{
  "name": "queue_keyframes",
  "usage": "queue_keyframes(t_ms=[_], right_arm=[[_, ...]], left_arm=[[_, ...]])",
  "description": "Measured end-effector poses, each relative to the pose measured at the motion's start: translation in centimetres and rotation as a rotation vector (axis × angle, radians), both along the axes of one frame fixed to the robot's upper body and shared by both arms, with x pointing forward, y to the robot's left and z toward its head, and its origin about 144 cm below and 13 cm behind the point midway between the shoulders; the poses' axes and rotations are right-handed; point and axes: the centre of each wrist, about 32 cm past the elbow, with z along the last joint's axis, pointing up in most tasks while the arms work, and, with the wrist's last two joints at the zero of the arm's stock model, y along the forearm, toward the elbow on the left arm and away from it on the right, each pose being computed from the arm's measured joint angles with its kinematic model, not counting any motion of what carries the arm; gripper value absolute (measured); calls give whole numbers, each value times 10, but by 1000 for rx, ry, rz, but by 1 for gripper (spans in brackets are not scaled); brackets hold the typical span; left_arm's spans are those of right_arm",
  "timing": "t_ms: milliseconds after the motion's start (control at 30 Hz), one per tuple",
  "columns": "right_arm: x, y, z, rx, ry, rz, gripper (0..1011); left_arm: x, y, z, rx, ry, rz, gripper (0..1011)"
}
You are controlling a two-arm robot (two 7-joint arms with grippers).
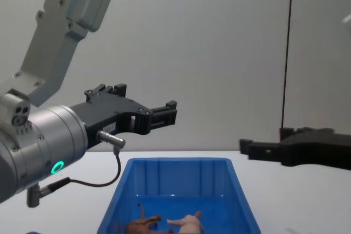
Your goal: Pick up the two dolls from the table and place them into the box.
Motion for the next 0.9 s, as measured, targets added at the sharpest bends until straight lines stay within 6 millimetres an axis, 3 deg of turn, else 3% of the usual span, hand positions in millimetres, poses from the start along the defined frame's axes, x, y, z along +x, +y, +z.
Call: queue_keyframes(t_ms=[500, 900], right_arm=[[-14, -24, 1, 27, -39, -31, 1001], [-17, -30, 1, 34, -49, -38, 1001]], left_arm=[[-9, 10, -4, -8, 25, 41, 1001], [-38, 34, -18, -57, 109, 148, 1001]])
